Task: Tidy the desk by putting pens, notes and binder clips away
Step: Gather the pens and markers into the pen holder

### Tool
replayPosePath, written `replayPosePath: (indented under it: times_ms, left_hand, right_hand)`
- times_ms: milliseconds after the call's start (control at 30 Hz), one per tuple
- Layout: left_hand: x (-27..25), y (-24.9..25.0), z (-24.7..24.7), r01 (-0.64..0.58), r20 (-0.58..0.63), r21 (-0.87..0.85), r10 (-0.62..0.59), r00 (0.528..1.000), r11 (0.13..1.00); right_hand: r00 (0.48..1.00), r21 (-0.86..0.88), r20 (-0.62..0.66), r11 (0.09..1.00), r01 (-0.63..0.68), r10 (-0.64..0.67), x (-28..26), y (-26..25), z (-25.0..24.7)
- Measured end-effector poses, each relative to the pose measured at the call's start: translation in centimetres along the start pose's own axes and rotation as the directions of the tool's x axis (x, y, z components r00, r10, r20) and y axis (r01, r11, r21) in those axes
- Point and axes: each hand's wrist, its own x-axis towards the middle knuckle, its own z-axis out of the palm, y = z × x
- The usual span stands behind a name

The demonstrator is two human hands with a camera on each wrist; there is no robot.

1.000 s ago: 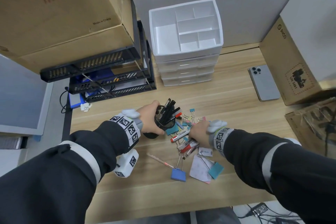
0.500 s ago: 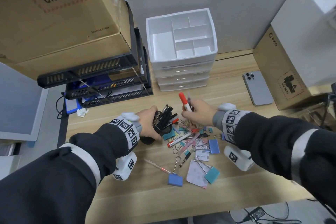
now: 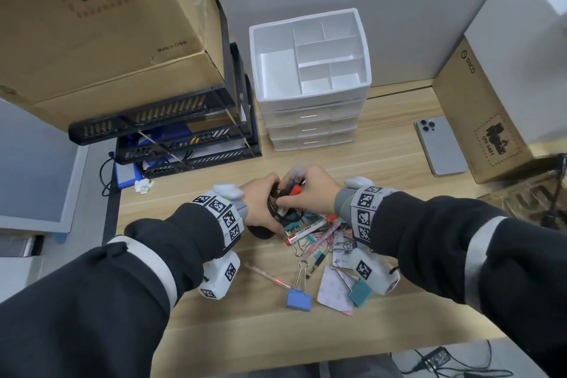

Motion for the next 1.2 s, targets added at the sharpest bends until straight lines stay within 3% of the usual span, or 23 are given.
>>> replayPosePath:
  times_ms: [200, 267, 333, 367, 433, 500, 533, 700, 967, 1200]
  left_hand:
    - [-0.2, -0.5, 0.3, 0.014, -0.031, 0.008, -0.014, 0.999, 1.000]
    - [-0.3, -0.8, 0.1, 0.032, -0.037, 0.004, -0.032, 0.999, 0.999]
    - [-0.5, -1.2, 0.0, 0.046, -0.045, 0.004, -0.046, 0.998, 0.999]
    - [-0.6, -1.4, 0.0, 0.053, -0.048, 0.005, -0.053, 0.997, 0.999]
    - [-0.8, -1.8, 0.0, 0.067, -0.050, 0.012, -0.066, 0.997, 0.998]
    - [-1.0, -2.1, 0.1, 0.072, -0.050, 0.016, -0.071, 0.996, 0.997]
    - [-1.1, -2.2, 0.2, 0.073, -0.048, 0.015, -0.073, 0.996, 0.997]
    - [-1.7, -2.9, 0.9, 0.085, -0.032, 0.022, -0.084, 0.996, 0.996]
    - [-2.2, -3.8, 1.5, 0.091, -0.030, 0.015, -0.090, 0.995, 0.996]
    - [-2.5, -4.3, 0.9, 0.115, -0.023, 0.007, -0.114, 0.993, 0.993]
  right_hand:
    - [0.997, 0.154, -0.072, 0.988, -0.019, 0.031, -0.2, 0.1, -1.1]
    - [0.982, 0.074, -0.185, 0.997, -0.016, 0.030, -0.3, 0.5, -1.9]
    - [0.971, -0.150, -0.236, 0.989, -0.008, -0.028, -0.3, 1.6, -2.7]
    - [0.981, -0.284, -0.187, 0.959, -0.005, -0.050, -0.5, 2.2, -3.0]
    - [0.999, -0.544, 0.048, 0.838, 0.045, -0.023, -1.1, 3.7, -3.1]
    - [0.964, -0.709, 0.261, 0.687, 0.158, 0.048, -2.0, 4.8, -2.6]
    - [0.950, -0.742, 0.306, 0.640, 0.200, 0.059, -2.4, 5.1, -2.2]
    - [0.923, -0.792, 0.379, 0.538, 0.289, 0.062, -2.7, 7.0, 0.6]
    - [0.899, -0.842, 0.412, 0.441, 0.311, 0.151, -2.6, 8.1, 3.1]
    - [0.885, -0.850, 0.426, 0.418, 0.320, 0.189, -2.6, 6.3, 2.5]
